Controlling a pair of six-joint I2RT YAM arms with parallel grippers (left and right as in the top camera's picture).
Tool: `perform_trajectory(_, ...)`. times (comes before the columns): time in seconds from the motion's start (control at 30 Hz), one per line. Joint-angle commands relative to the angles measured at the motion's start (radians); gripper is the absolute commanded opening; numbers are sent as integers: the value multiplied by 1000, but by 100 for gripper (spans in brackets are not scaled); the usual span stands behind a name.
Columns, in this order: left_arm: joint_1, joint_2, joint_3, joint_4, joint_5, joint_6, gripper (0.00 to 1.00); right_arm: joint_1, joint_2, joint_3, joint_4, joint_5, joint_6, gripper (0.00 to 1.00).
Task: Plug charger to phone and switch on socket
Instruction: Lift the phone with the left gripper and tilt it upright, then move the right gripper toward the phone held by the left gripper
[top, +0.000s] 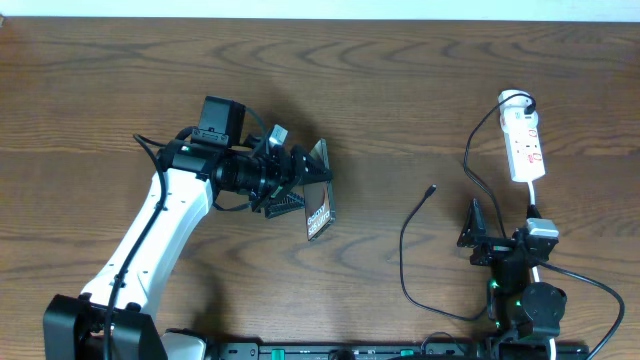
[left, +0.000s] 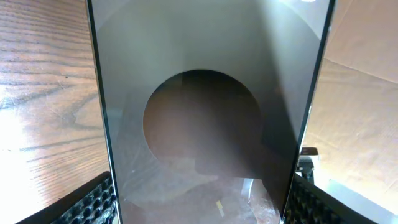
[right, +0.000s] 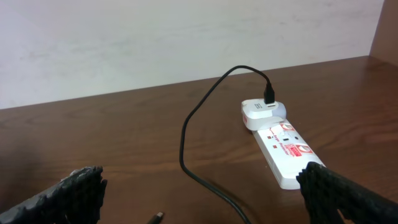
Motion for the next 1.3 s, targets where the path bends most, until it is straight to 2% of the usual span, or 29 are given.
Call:
perform_trajectory(0.0, 6, -15, 40, 20, 58, -20, 58, 8, 0, -1, -4, 2, -7, 99)
perform_trajectory(0.17, 6, -15, 40, 59, 48, -34, 58, 8, 0, -1, -4, 2, -8, 99)
perform_trajectory(0.33, 6, -14, 40, 79, -103, -41, 58, 8, 0, -1, -4, 2, -8, 99)
perform_trajectory(0.47, 6, -14, 40, 99, -201, -103, 54, 8, 0, -1, -4, 2, -8, 99)
perform_trajectory(0.67, 5, -14, 40, 238, -210, -217, 55, 8, 0, -1, 8, 2, -8, 99)
perform_trajectory(0.93, 5, -14, 40, 260, -209, -224, 55, 8, 0, -1, -4, -11, 4, 99)
perform_trajectory(1.03, 5, -14, 40, 260, -209, -225, 55, 8, 0, -1, 2, -79, 185, 99)
perform_trajectory(1.1, 5, -14, 40, 260, -209, -230, 55, 8, 0, -1, 9, -188, 470, 99)
perform_trajectory(1.17, 5, -14, 40, 260, -210, -249, 55, 8, 0, -1, 25, -397, 830, 99)
perform_trajectory(1.2, 5, -14, 40, 261, -210, -257, 55, 8, 0, -1, 27, -481, 963, 99)
perform_trajectory(1.27, 5, -14, 40, 261, -210, -271, 55, 8, 0, -1, 26, -505, 976, 99)
